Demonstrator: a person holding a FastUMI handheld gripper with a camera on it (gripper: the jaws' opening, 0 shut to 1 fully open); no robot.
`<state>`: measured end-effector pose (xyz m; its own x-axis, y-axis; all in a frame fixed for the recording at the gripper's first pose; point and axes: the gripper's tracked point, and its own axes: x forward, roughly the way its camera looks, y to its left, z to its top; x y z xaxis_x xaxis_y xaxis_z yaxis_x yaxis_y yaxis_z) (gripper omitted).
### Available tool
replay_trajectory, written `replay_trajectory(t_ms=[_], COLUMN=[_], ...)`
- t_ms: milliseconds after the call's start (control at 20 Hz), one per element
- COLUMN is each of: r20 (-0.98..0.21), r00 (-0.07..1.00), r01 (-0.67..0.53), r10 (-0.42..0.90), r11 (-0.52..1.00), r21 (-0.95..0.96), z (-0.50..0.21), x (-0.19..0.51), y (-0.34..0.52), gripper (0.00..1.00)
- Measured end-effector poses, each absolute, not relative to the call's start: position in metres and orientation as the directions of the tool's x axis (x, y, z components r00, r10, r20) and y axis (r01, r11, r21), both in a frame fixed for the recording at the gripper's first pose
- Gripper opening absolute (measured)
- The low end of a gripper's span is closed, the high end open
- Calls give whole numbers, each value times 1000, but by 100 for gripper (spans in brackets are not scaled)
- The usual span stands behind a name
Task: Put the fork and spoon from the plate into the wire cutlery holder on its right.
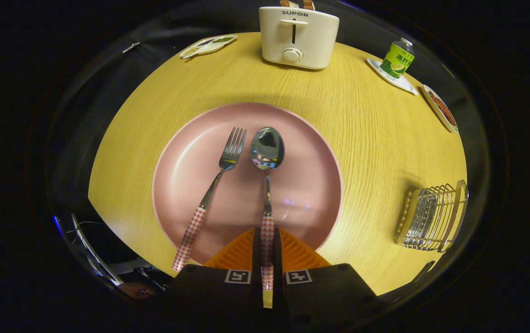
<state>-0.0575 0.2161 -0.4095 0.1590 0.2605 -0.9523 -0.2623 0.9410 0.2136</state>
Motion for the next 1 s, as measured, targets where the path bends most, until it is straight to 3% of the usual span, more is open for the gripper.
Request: replay_trajectory(t_ms=[500,800,1000], r20=[-857,-887,-929], r00=[283,267,182], r01=[-296,-353,-348], r10=[431,376,323], r11=[889,895,904], r21=[350,273,247], z=[-312,-275,-271], x=[-44,-51,-67], y=[175,89,34], gripper=[12,12,12])
